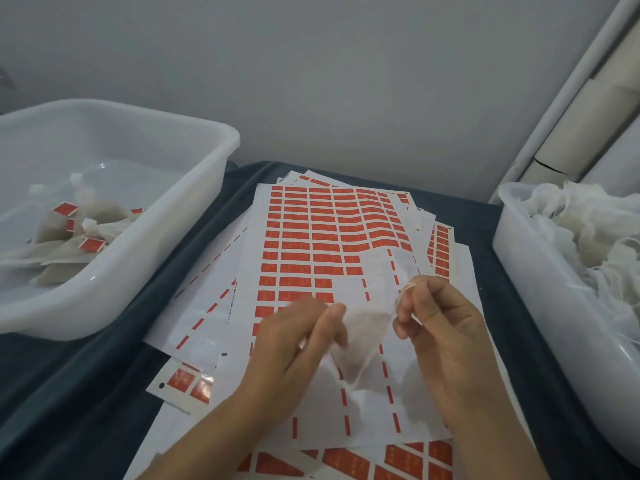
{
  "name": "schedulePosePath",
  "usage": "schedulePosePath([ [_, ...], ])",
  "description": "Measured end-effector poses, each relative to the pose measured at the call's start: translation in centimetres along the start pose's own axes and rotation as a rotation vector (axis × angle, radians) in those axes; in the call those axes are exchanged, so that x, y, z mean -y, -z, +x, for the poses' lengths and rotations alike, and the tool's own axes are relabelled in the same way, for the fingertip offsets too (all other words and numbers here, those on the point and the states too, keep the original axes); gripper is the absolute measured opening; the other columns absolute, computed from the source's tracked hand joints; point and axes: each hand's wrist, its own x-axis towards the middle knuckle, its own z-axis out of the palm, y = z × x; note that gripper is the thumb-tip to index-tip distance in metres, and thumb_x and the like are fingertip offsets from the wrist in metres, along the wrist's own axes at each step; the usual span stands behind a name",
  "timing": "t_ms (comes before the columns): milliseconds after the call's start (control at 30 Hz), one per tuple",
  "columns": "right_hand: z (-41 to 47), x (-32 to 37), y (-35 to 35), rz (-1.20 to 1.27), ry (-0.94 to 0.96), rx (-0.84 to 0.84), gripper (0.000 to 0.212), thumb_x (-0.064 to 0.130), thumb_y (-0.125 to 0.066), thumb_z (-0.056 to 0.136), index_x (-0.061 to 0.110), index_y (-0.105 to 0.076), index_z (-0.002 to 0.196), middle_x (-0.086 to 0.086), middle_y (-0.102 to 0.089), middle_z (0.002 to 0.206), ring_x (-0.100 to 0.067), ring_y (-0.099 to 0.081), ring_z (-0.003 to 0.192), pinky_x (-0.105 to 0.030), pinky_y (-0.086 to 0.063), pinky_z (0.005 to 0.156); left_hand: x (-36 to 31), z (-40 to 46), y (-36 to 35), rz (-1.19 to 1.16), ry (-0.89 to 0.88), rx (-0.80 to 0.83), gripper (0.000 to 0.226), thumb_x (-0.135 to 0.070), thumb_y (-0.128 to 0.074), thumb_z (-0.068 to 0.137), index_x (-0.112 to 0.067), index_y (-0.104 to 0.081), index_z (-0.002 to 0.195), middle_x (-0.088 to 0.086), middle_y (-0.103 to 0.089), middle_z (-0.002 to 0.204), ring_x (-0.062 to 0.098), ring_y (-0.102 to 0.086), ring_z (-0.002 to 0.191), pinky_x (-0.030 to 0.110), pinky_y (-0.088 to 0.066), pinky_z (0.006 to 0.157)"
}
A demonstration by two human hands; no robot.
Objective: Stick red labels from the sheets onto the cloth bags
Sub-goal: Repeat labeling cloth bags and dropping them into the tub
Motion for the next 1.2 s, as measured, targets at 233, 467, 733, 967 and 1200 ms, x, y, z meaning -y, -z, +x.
schedulePosePath([
  [233, -1.0, 0.3, -1.3, -0.229, 0.086, 0.426, 0.013, 0.027, -0.063, 0.076, 0.036, -0.072, 0.076, 0.015, -0.065, 0.062, -0.005, -0.061, 0.055, -0.015, -0.052, 0.058, -0.7, 1.5, 1.1, -0.498, 0.631, 0.46, 0.047, -0.067, -0.038, 0.073, -0.036, -0.072, 0.084, -0.002, -0.07, 0.078, 0.009, -0.062, 0.059, 0.016, -0.046, 0.054],
  [467, -0.8, -0.8, -1.7, -0.469, 0.095, 0.26, 0.009, 0.035, -0.061, 0.069, 0.036, -0.066, 0.077, 0.022, -0.065, 0.064, -0.003, -0.062, 0.058, -0.008, -0.048, 0.056, -0.2, 2.2, 3.0, -1.193, 0.731, 0.083, 0.042, -0.031, -0.061, 0.072, -0.008, -0.067, 0.105, 0.005, -0.069, 0.082, 0.008, -0.046, 0.04, 0.012, -0.034, 0.033],
  [733, 0.3, -1.7, 0.7, -0.788, 0.137, 0.008, 0.024, 0.025, -0.068, 0.078, 0.045, -0.057, 0.073, 0.032, -0.059, 0.063, 0.014, -0.058, 0.073, 0.007, -0.036, 0.059, -0.3, 2.3, 2.7, -1.063, 0.725, 0.18, 0.034, -0.04, -0.047, 0.08, -0.012, -0.063, 0.068, 0.004, -0.05, 0.061, 0.009, -0.039, 0.044, 0.016, -0.034, 0.036],
  [967, 0.2, -1.9, -0.5, -0.676, 0.125, -0.014, 0.012, 0.044, -0.047, 0.075, 0.035, -0.052, 0.081, 0.029, -0.057, 0.092, 0.018, -0.052, 0.093, 0.006, -0.036, 0.072, 0.0, 2.1, 1.8, -0.543, 0.787, 0.461, 0.044, -0.033, -0.041, 0.093, -0.017, -0.043, 0.053, -0.002, -0.045, 0.048, 0.007, -0.036, 0.038, 0.014, -0.033, 0.04],
  [1200, -0.7, -3.2, -2.0, -0.605, 0.155, 0.121, 0.014, 0.04, -0.039, 0.083, 0.032, -0.049, 0.09, 0.018, -0.062, 0.094, 0.005, -0.057, 0.093, -0.008, -0.047, 0.08, -0.5, 1.6, 1.2, -0.307, 0.639, 0.631, 0.045, -0.047, -0.053, 0.082, -0.027, -0.051, 0.041, -0.009, -0.047, 0.045, 0.002, -0.04, 0.039, 0.012, -0.035, 0.042],
])
